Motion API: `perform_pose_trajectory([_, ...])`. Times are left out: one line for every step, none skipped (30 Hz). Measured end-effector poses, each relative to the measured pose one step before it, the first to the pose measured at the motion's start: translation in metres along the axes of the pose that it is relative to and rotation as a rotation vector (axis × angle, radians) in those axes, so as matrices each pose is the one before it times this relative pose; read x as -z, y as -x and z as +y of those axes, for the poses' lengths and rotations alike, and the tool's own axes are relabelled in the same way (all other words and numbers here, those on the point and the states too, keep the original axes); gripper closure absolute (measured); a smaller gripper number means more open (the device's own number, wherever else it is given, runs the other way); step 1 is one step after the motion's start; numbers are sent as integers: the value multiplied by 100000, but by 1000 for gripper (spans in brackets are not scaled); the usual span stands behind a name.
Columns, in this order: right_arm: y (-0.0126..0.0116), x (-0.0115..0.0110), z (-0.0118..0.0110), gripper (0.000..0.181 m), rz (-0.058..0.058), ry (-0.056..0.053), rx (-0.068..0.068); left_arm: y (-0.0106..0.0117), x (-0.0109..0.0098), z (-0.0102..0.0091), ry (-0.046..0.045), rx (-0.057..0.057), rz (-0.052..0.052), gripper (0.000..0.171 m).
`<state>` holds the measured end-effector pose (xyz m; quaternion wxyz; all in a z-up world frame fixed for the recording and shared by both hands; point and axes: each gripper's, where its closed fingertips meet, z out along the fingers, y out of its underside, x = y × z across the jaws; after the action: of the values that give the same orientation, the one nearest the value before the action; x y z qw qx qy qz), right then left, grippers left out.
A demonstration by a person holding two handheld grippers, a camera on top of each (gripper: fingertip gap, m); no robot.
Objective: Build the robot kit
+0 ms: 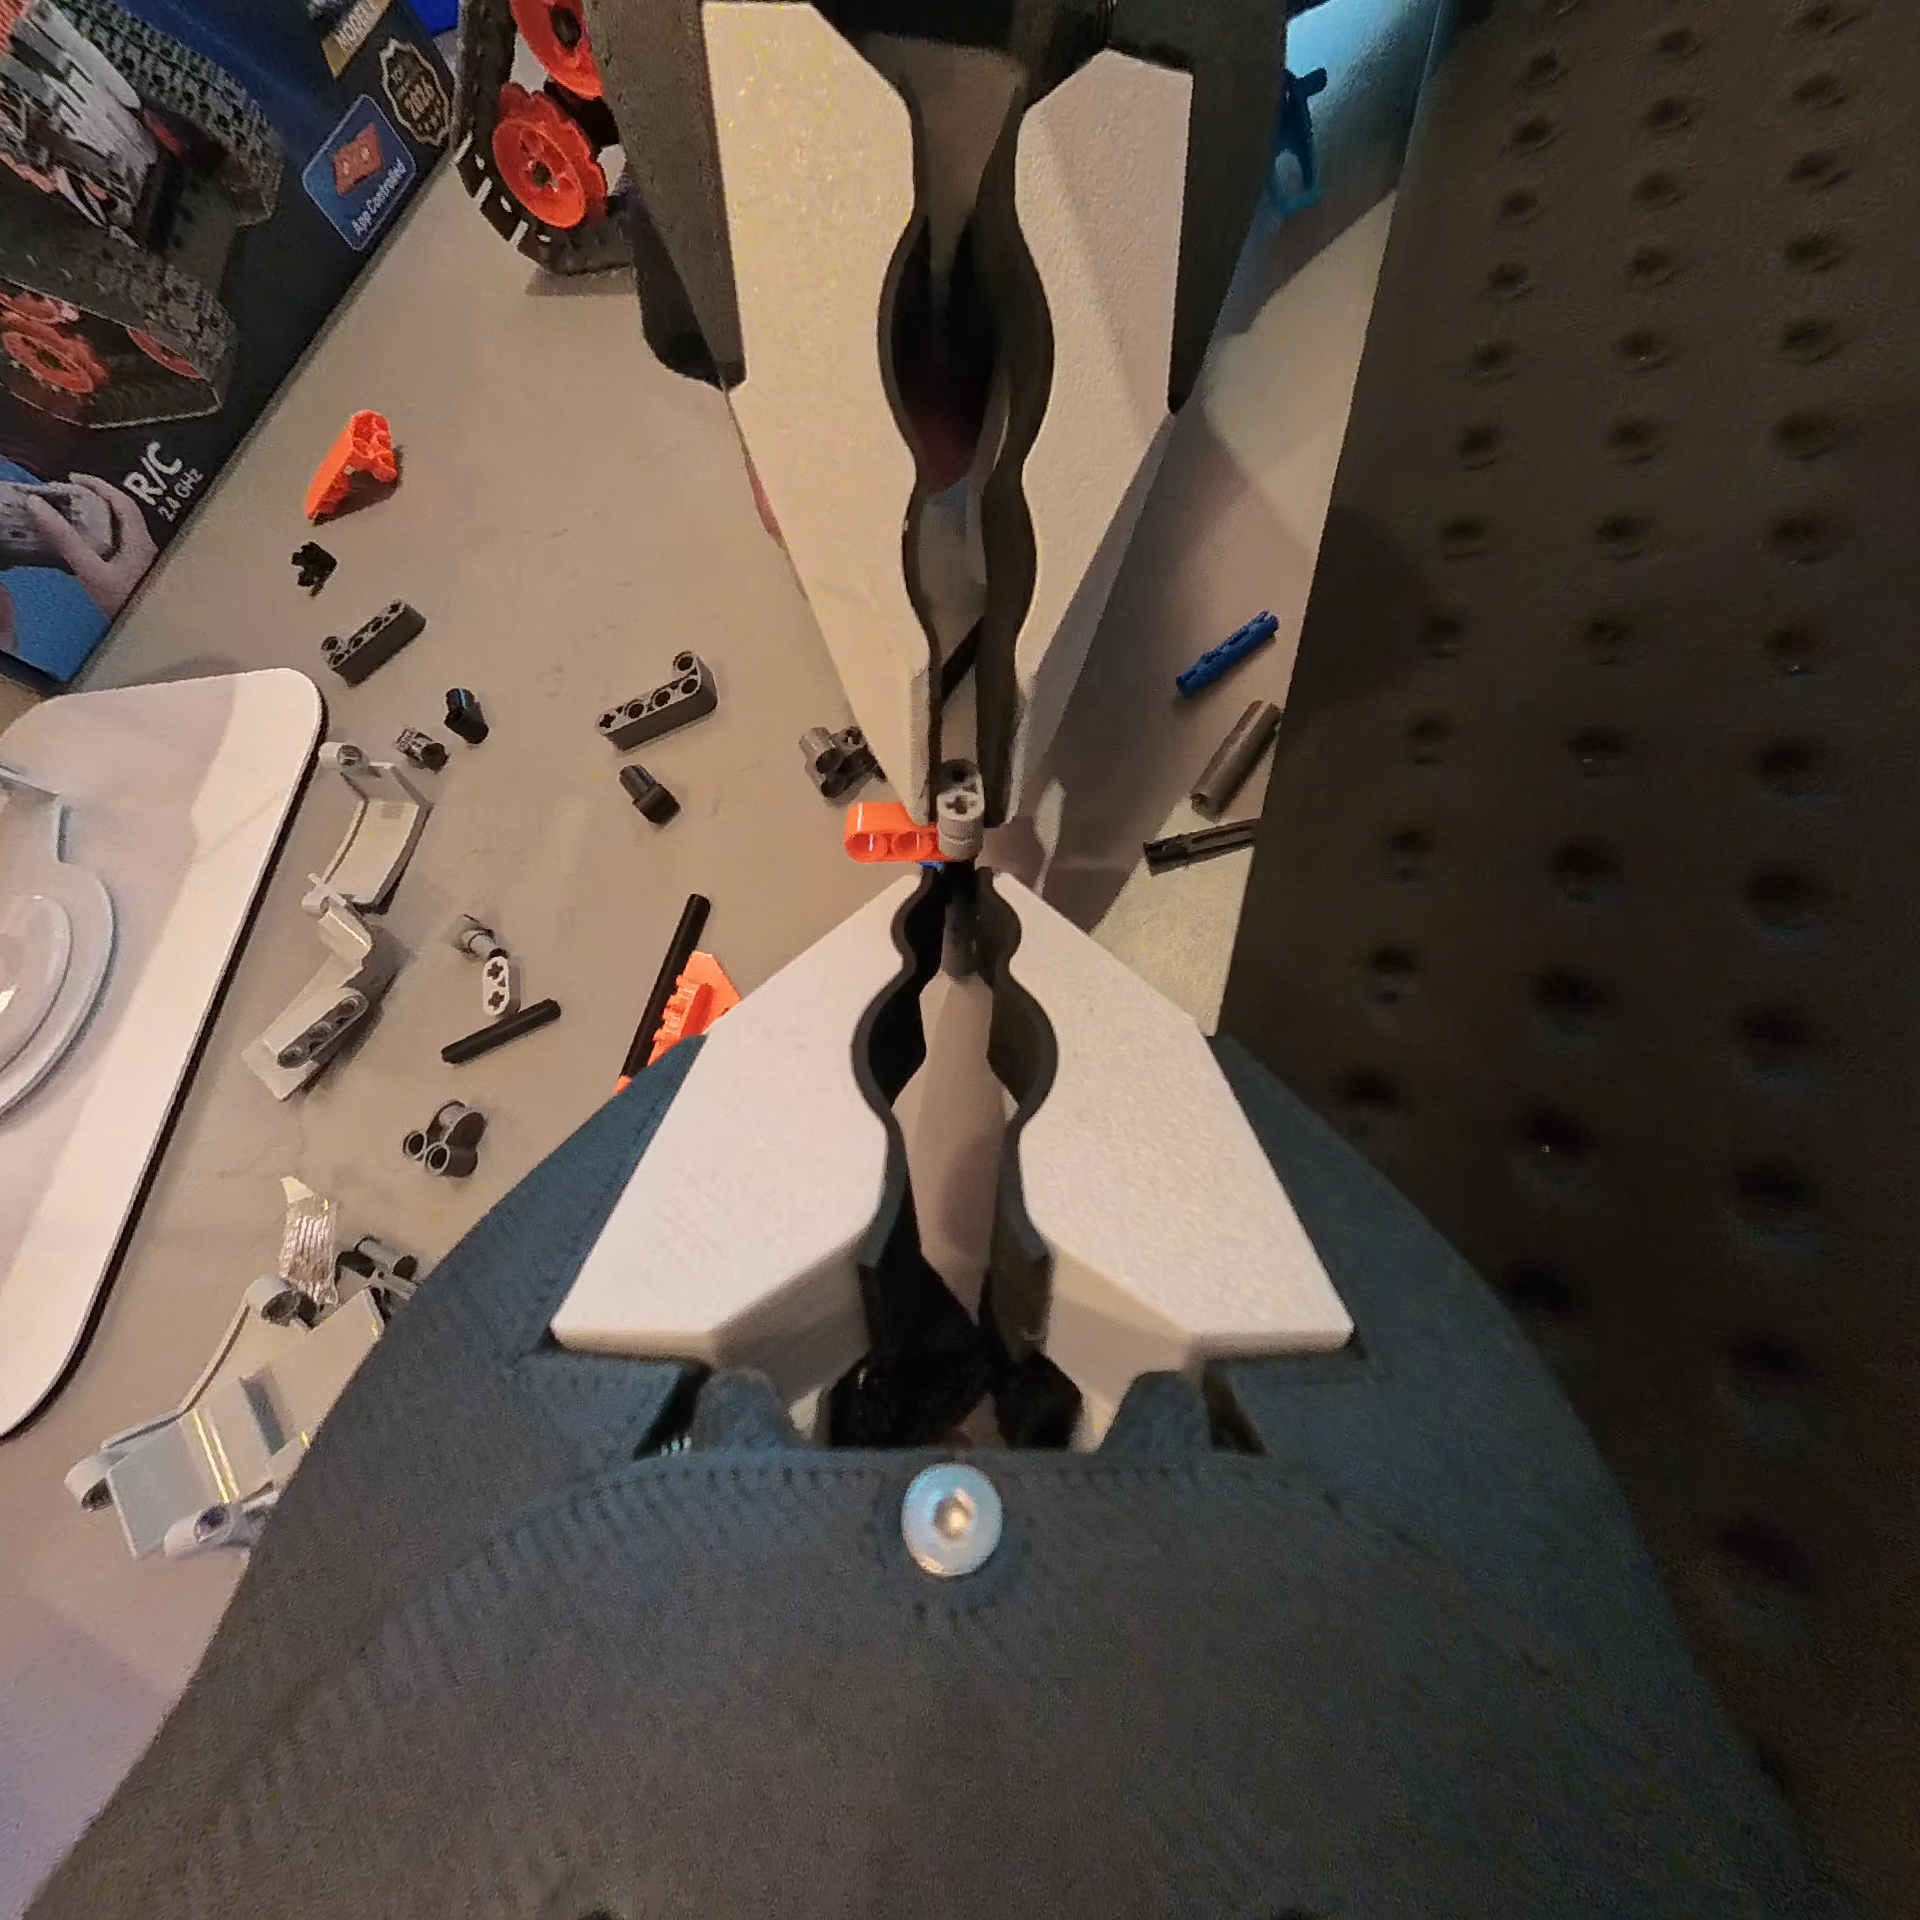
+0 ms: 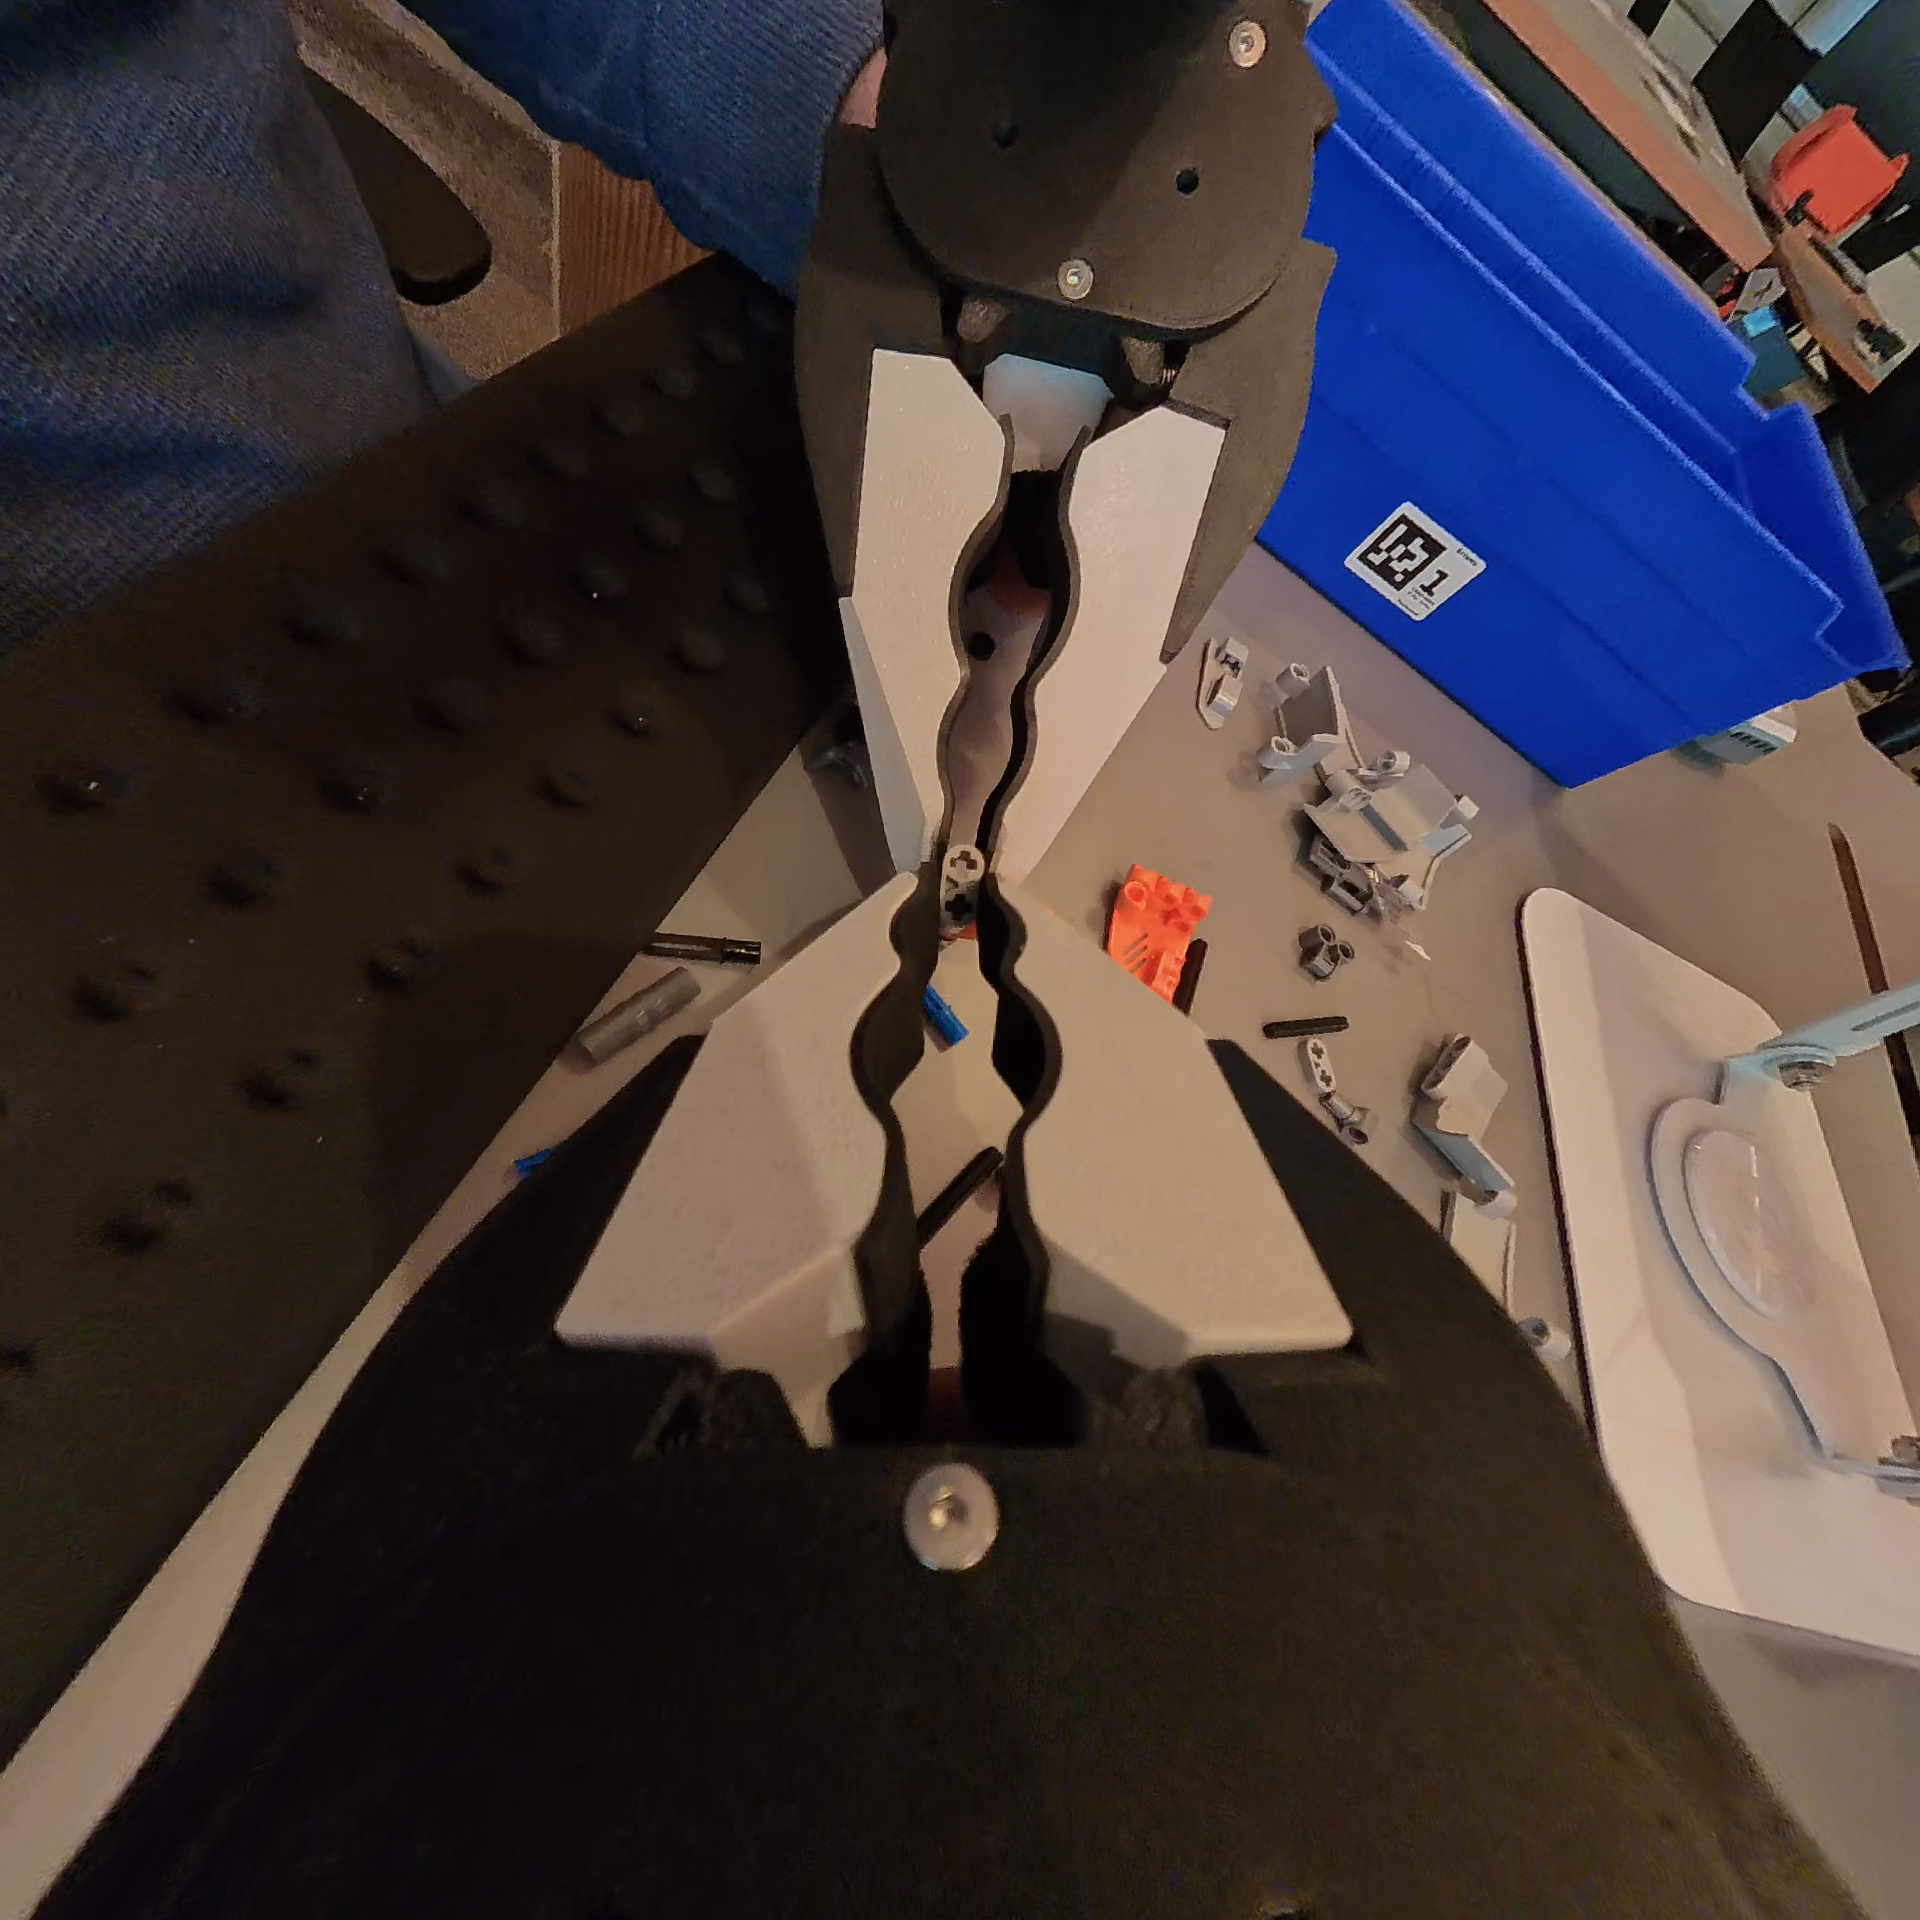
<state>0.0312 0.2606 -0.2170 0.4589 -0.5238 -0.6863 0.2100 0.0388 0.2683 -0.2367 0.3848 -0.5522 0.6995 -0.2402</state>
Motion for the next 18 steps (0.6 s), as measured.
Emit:
perform_pose_trajectory([-37,-19,8,176,434,-308,414,13,20,7,-43,283,198,167])
perform_pose_trajectory([-50,-28,0,176,337,-252,-41,25,-1,9,-157,317,131,167])
perform_pose_trajectory([-46,-37,-15,176,218,-228,-246,12,29,1,-149,248,142,167])
perform_pose_trajectory([0,-56,-43,176,102,-304,-93,-3,30,17,-124,-46,146,167])
perform_pose_trajectory([3,-67,-41,176,114,-443,-32,9,31,9,-165,129,134,167])
perform_pose_trajectory([-44,-39,4,176,103,-396,-304,31,6,13,-84,234,-7,167])
perform_pose_trajectory([-86,-13,22,176,155,-87,-111,46,-6,7,53,38,-207,167])
perform_pose_trajectory([-40,1,25,176,-79,20,-232,11,-3,-1,-29,46,-34,167])
perform_pose_trajectory([16,14,-2,176,-450,151,-409,-7,-13,0,-52,-242,-74,167])
perform_pose_trajectory([-12,56,22,176,-105,749,226,47,-31,13,114,-293,-429,167])
perform_pose_trajectory([-89,55,51,176,696,1312,363,189,-43,33,117,331,-916,167])
perform_pose_trajectory([-334,93,-6,172,2123,693,-176,194,-38,10,-188,1512,-224,167])
perform_pose_trajectory([-475,154,48,165,2674,830,-36,193,-3,-91,-616,1732,-206,167])
perform_pose_trajectory([-442,266,24,164,2172,1154,957,290,39,-73,-248,1376,-1104,166])
perform_pose_trajectory([-315,360,-203,165,1651,129,943,303,11,20,202,1952,-926,167])
perform_pose_trajectory([-199,288,-285,162,1511,126,927,159,-50,56,321,2446,492,166])
perform_pose_trajectory([-253,113,-7,159,2863,2255,2771,191,-46,3,220,2761,521,167])
perform_pose_trajectory([-301,-42,252,159,3643,3648,3912,272,-1,-193,-807,3336,157,167])
